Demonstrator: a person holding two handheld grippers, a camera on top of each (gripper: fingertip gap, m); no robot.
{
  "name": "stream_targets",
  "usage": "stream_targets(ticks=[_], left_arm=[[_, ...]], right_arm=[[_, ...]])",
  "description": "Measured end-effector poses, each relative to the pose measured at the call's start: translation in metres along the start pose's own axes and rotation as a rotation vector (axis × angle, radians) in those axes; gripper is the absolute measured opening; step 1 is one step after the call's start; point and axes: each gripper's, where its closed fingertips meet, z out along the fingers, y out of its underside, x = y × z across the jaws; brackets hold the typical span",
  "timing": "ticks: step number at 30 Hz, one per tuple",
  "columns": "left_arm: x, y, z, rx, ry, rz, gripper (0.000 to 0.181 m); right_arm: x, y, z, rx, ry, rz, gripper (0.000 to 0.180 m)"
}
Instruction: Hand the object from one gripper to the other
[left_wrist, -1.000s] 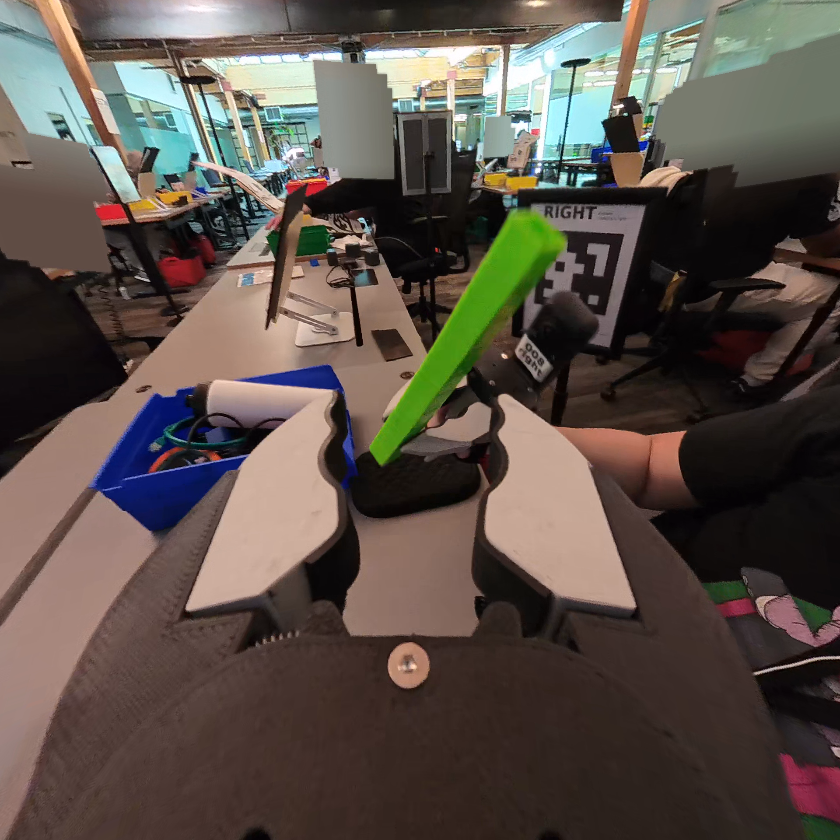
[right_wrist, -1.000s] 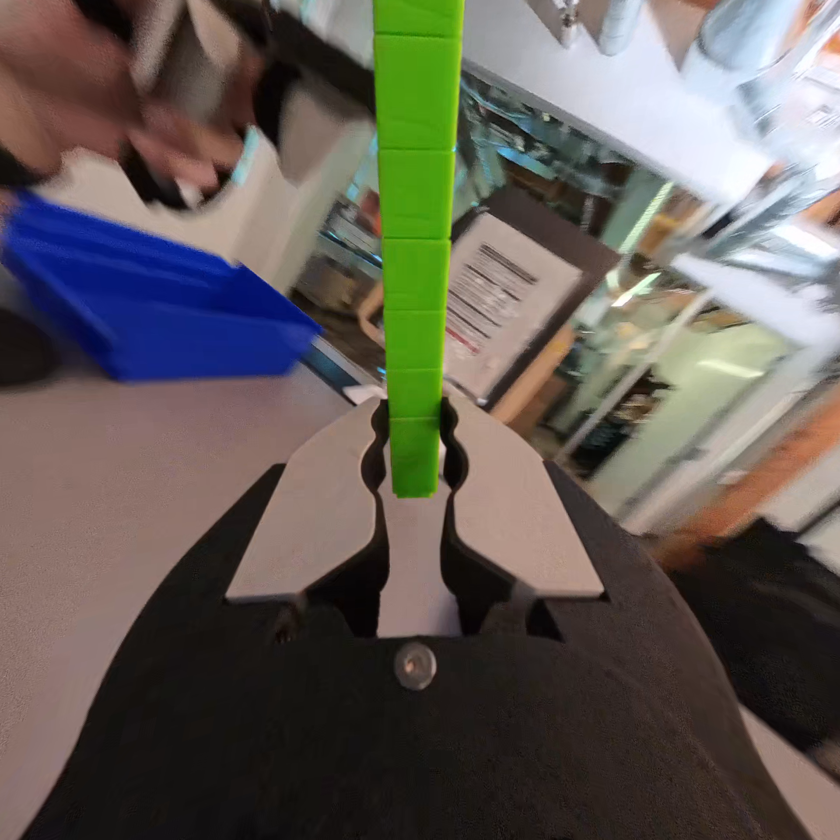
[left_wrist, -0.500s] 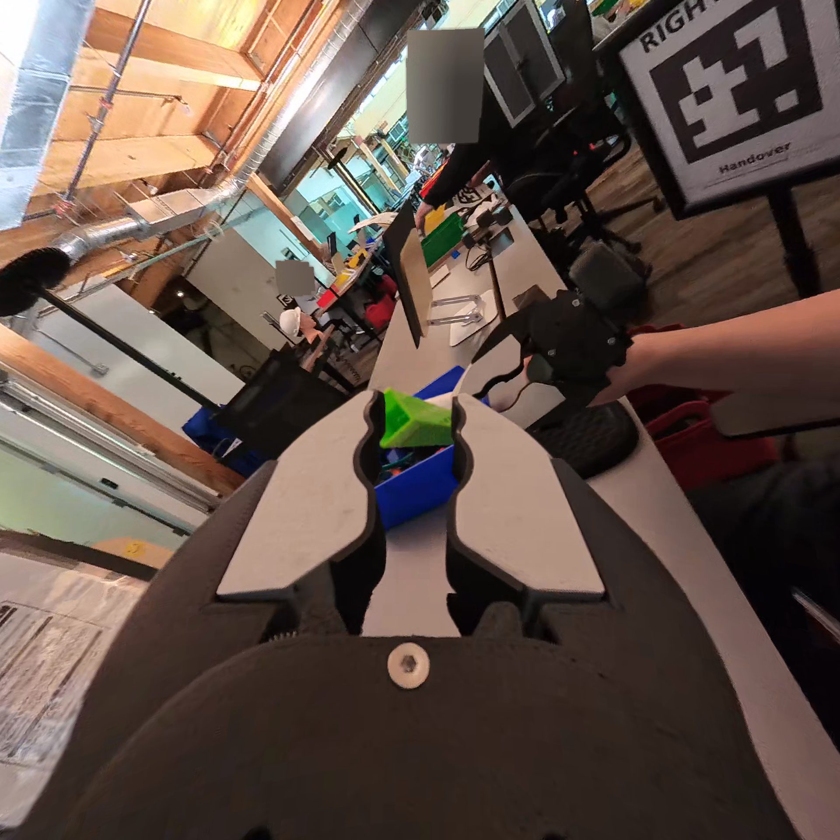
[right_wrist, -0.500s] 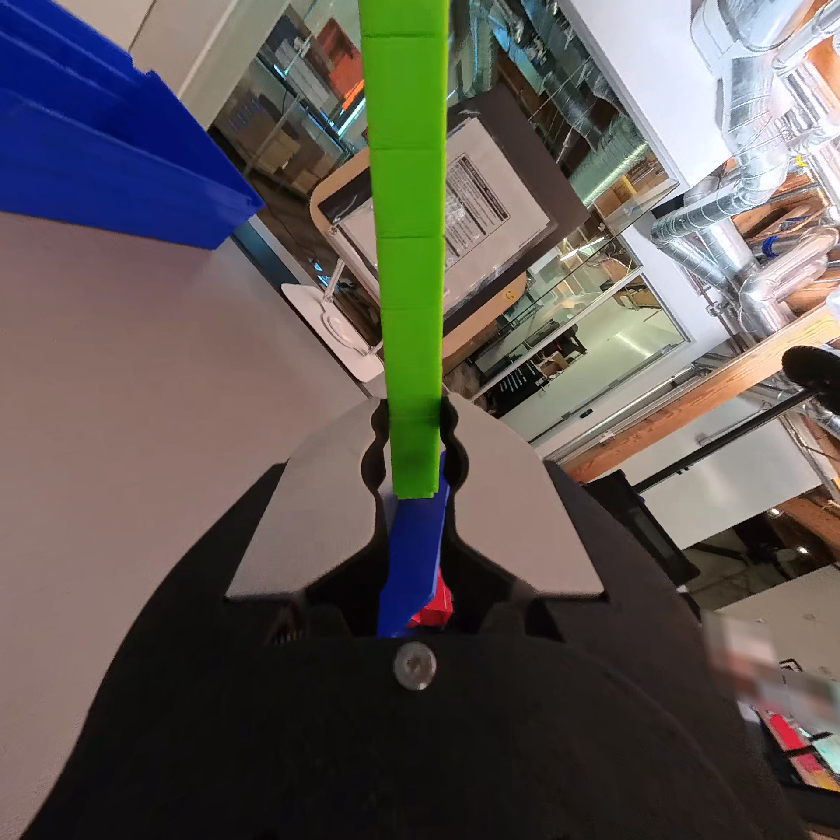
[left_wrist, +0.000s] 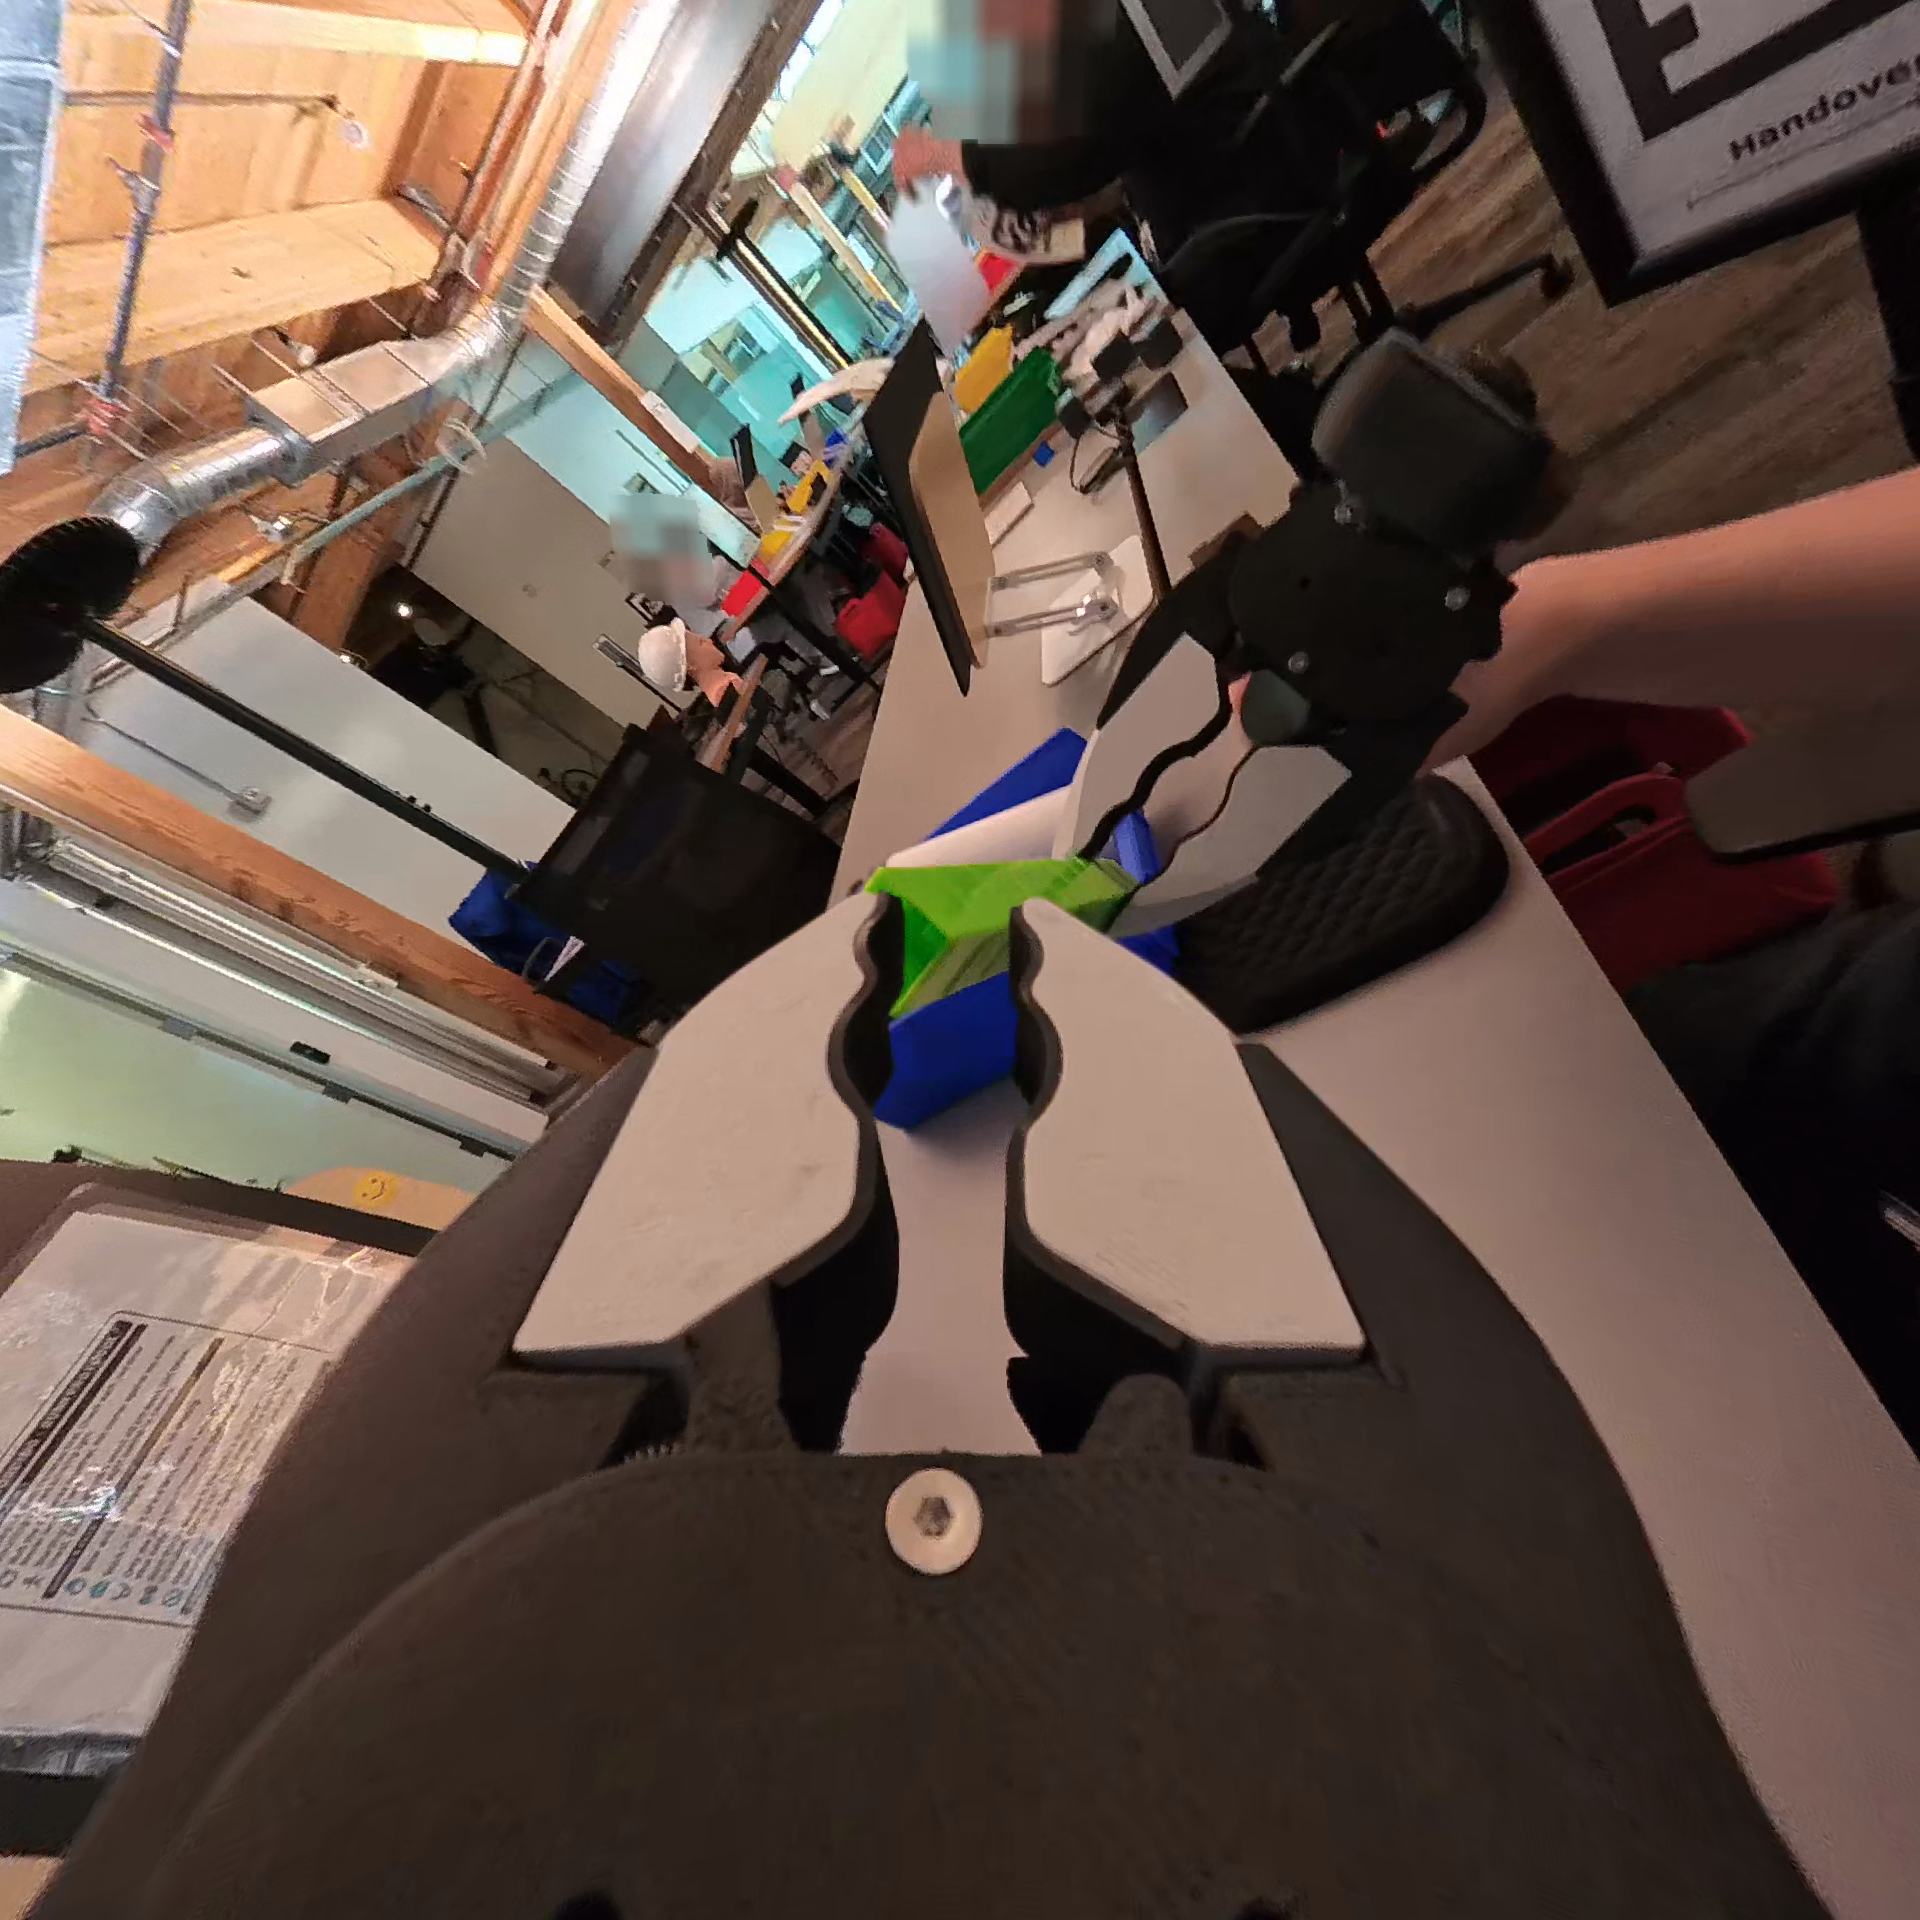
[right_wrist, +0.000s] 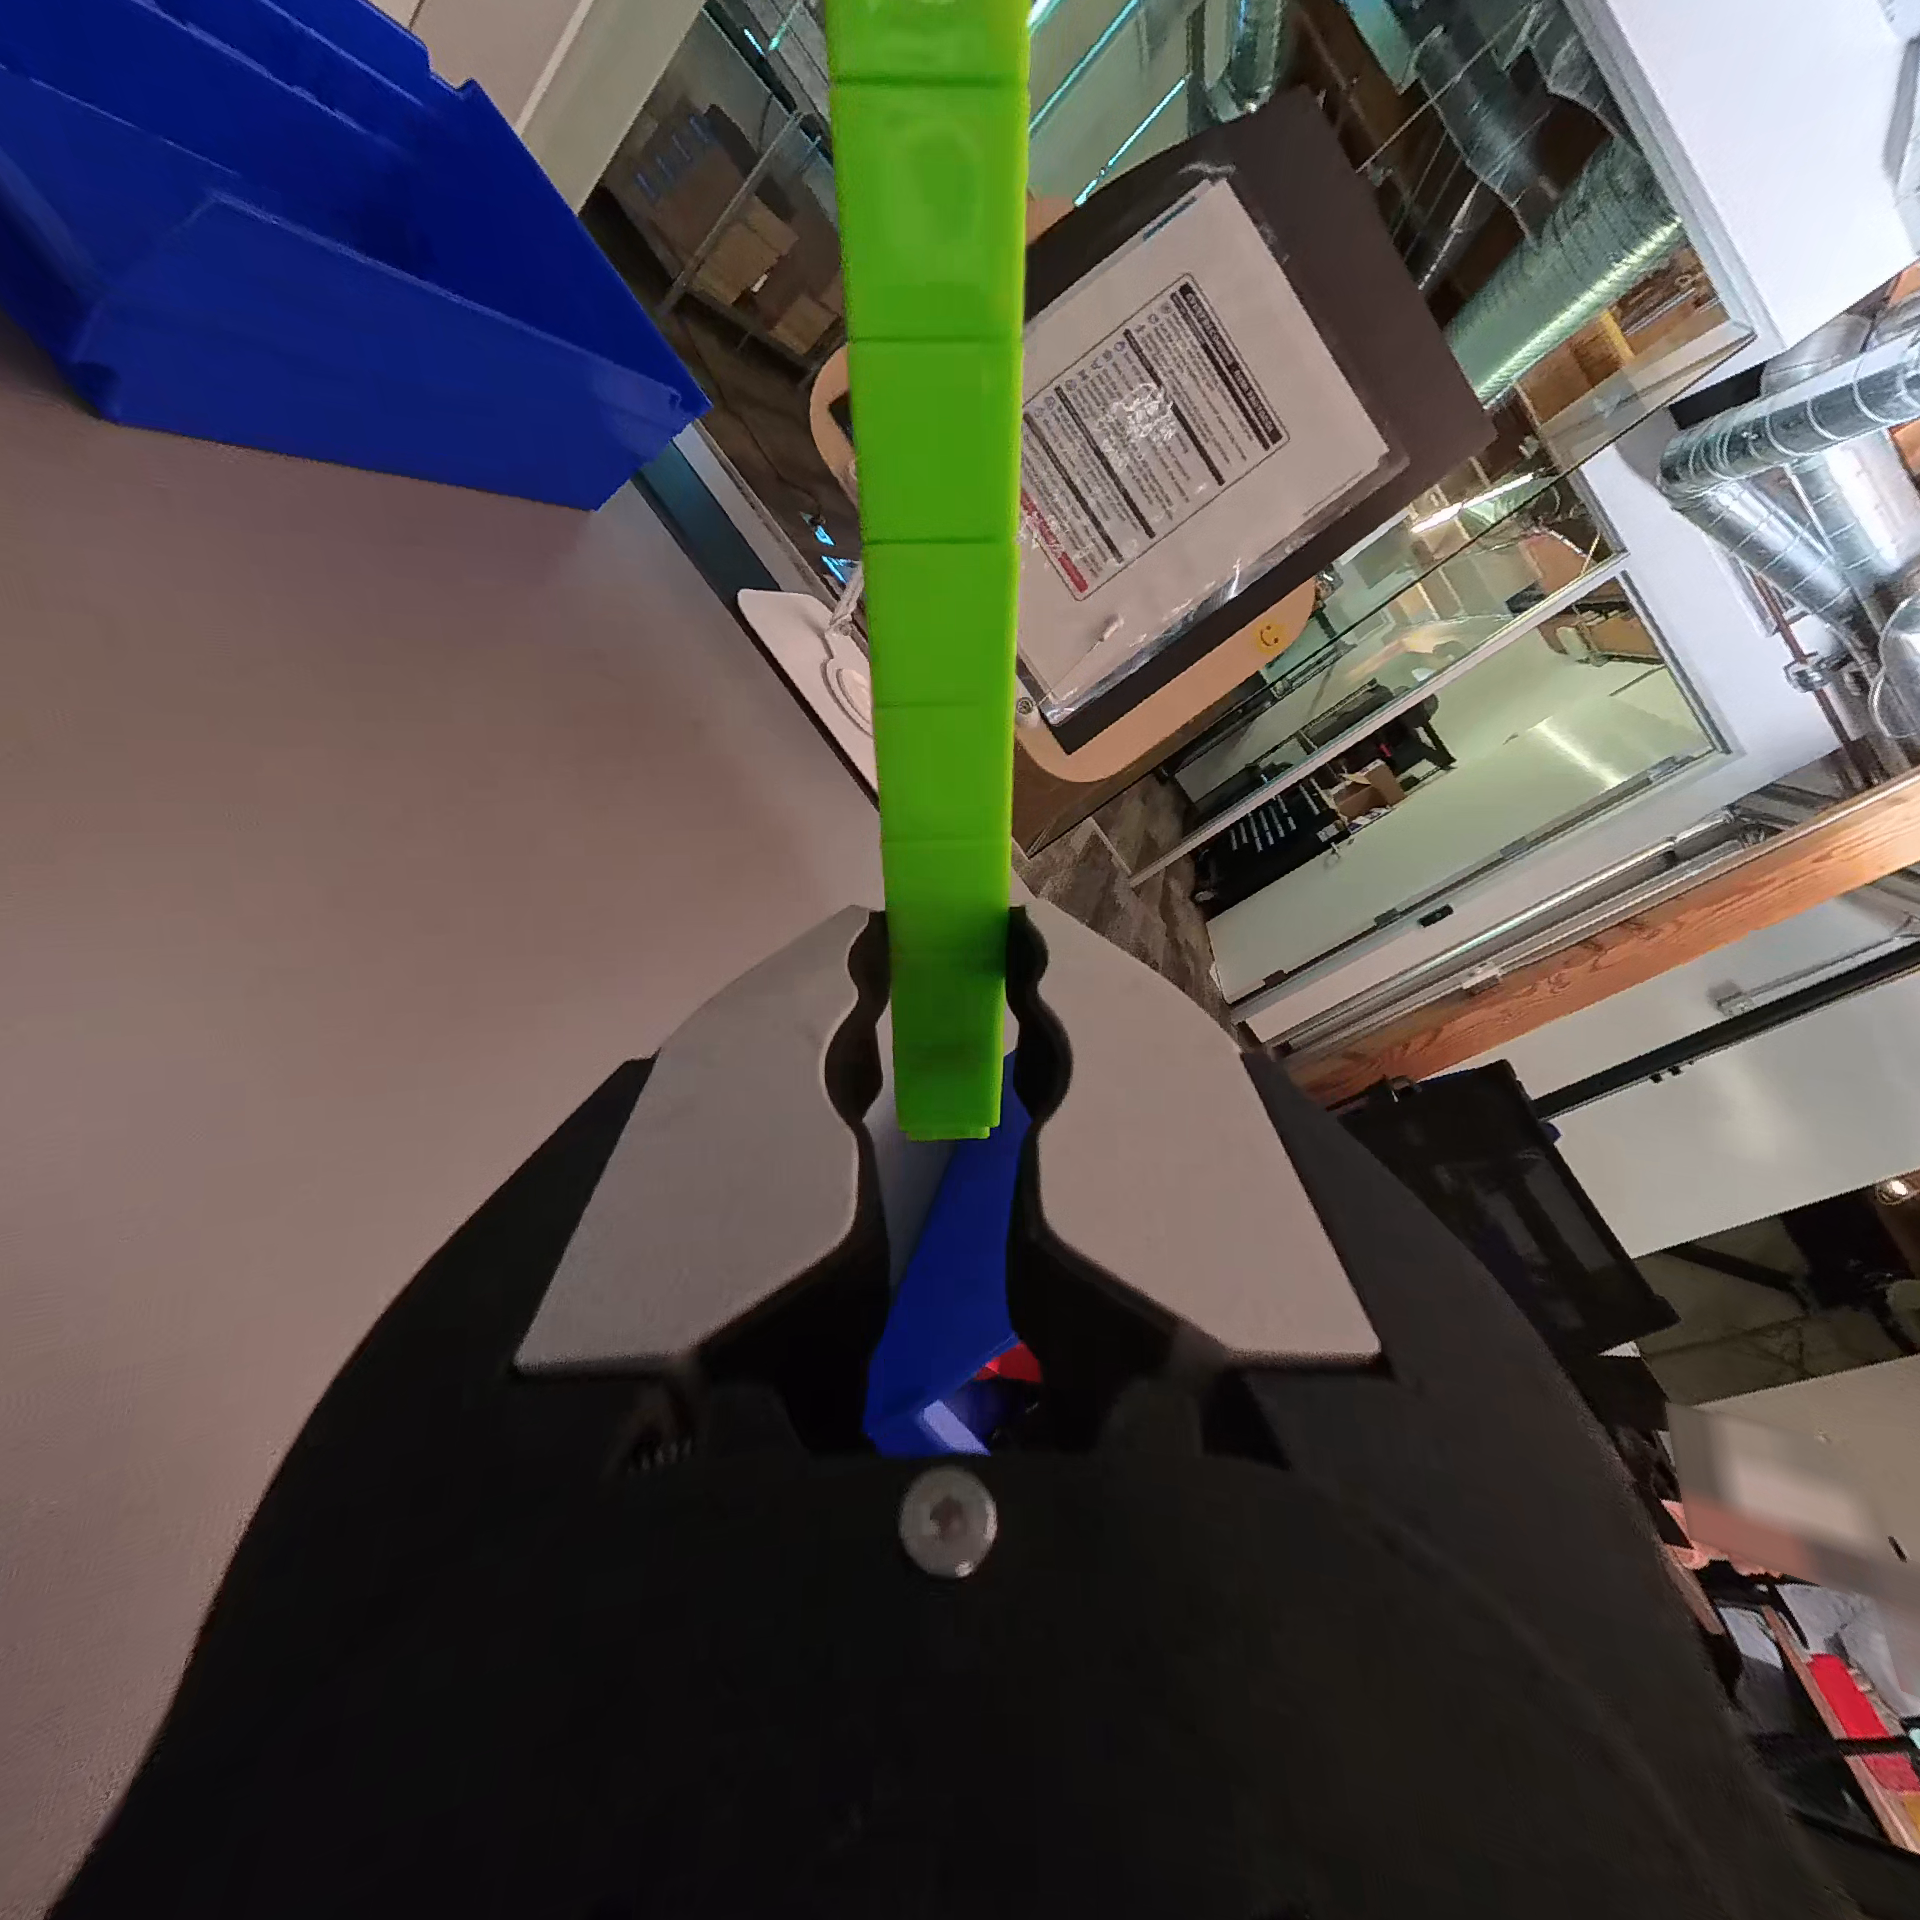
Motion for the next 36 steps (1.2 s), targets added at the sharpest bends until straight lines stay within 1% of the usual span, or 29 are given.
stream_targets(ticks=[3, 4, 7, 12, 14, 16, 20, 23, 25, 27, 29, 30, 31, 34, 36], left_arm=[[-0.001, 0.013, 0.005, -0.068, -0.01, 0.026, 0.019], [-0.003, 0.016, 0.005, -0.088, -0.024, 0.039, 0.016], [-0.003, 0.025, 0.006, -0.129, -0.015, 0.063, 0.011], [-0.018, 0.031, 0.008, -0.122, -0.056, -0.013, 0.008], [-0.028, 0.029, 0.008, -0.081, -0.089, -0.077, 0.009], [-0.033, 0.026, 0.007, -0.025, -0.082, -0.131, 0.012], [-0.04, 0.02, 0.003, 0.058, -0.072, -0.189, 0.01], [-0.042, 0.021, 0.002, 0.059, -0.055, -0.24, 0.009], [-0.04, 0.022, 0.001, 0.067, -0.018, -0.299, 0.008], [-0.038, 0.025, 0.003, 0.064, 0.043, -0.405, 0.009], [-0.038, 0.022, 0.003, 0.106, 0.1, -0.512, 0.017], [-0.038, 0.021, 0.002, 0.129, 0.124, -0.551, 0.015], [-0.04, 0.021, 0.001, 0.149, 0.14, -0.584, 0.006], [-0.045, 0.015, -0.002, 0.234, 0.19, -0.65, 0.004], [-0.046, 0.005, -0.006, 0.326, 0.239, -0.678, 0.002]], right_arm=[[-0.002, 0.001, -0.001, -0.043, -0.023, -0.02, 0.023], [-0.002, 0.003, -0.002, -0.056, -0.028, -0.039, 0.023], [0.01, 0.005, -0.006, -0.108, -0.002, -0.141, 0.022], [0.044, -0.007, -0.017, -0.171, 0.047, -0.302, 0.022], [0.053, -0.016, -0.021, -0.173, 0.046, -0.321, 0.022], [0.06, -0.024, -0.024, -0.178, 0.054, -0.354, 0.022], [0.065, -0.033, -0.024, -0.184, 0.068, -0.383, 0.022], [0.075, -0.042, -0.026, -0.157, 0.155, -0.434, 0.022], [0.082, -0.048, -0.03, -0.143, 0.236, -0.508, 0.022], [0.087, -0.054, -0.033, -0.145, 0.312, -0.583, 0.023], [0.088, -0.057, -0.034, -0.16, 0.358, -0.642, 0.022], [0.087, -0.058, -0.034, -0.167, 0.368, -0.654, 0.022], [0.086, -0.059, -0.034, -0.162, 0.372, -0.662, 0.022], [0.087, -0.066, -0.038, -0.139, 0.409, -0.696, 0.022], [0.093, -0.074, -0.041, -0.128, 0.458, -0.759, 0.024]])
